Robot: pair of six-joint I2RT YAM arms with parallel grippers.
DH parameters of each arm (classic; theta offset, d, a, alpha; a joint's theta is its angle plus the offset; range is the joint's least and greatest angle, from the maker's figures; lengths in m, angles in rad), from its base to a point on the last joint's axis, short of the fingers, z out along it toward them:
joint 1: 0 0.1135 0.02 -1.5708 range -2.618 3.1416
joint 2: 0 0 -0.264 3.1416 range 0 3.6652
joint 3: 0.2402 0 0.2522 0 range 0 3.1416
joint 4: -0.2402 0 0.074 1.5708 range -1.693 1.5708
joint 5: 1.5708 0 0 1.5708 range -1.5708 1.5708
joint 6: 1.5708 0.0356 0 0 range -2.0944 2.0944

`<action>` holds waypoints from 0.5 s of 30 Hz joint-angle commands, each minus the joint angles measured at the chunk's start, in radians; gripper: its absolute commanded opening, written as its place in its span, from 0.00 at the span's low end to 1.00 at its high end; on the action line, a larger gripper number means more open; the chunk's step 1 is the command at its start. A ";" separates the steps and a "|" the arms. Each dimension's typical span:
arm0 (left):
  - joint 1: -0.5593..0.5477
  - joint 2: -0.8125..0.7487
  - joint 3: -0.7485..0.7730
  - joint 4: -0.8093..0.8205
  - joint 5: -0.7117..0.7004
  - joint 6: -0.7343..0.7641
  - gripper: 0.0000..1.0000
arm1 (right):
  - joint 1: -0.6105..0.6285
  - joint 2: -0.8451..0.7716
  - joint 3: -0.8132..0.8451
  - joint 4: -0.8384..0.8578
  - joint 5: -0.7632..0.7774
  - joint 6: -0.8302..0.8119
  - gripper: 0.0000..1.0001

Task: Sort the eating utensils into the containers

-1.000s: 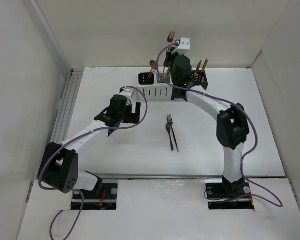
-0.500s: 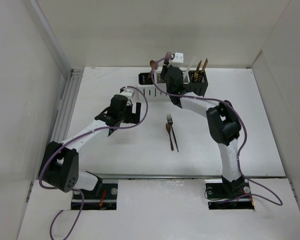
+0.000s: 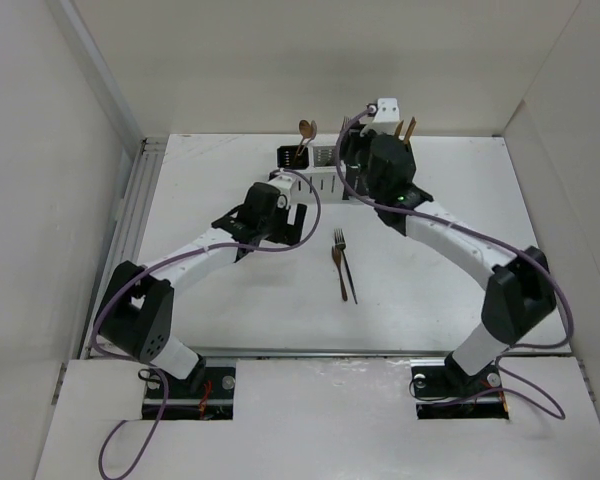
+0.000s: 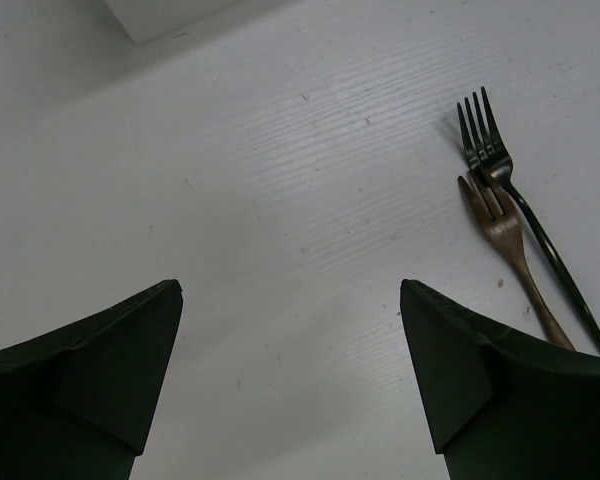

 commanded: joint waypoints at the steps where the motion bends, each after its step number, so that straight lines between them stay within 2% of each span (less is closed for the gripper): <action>1: -0.007 0.001 0.059 -0.015 -0.013 -0.035 0.88 | 0.009 -0.036 0.052 -0.459 -0.192 -0.011 0.39; 3: -0.007 0.001 0.048 -0.026 -0.034 -0.073 0.88 | 0.046 -0.036 0.027 -0.697 -0.176 0.021 0.26; 5: -0.007 0.001 0.037 -0.035 -0.034 -0.087 0.88 | 0.069 -0.059 -0.029 -0.784 -0.162 0.113 0.26; 6: -0.007 0.001 0.037 -0.044 -0.034 -0.087 0.88 | 0.091 -0.070 -0.102 -0.807 -0.162 0.142 0.27; 7: -0.007 0.001 0.028 -0.045 -0.043 -0.098 0.88 | 0.100 -0.094 -0.139 -0.822 -0.162 0.173 0.33; 10: -0.007 -0.010 0.028 -0.054 -0.063 -0.098 0.88 | 0.123 -0.116 -0.233 -0.844 -0.162 0.290 0.42; 15: -0.007 -0.010 0.028 -0.104 -0.072 -0.098 0.88 | 0.132 -0.053 -0.253 -0.868 -0.125 0.360 0.47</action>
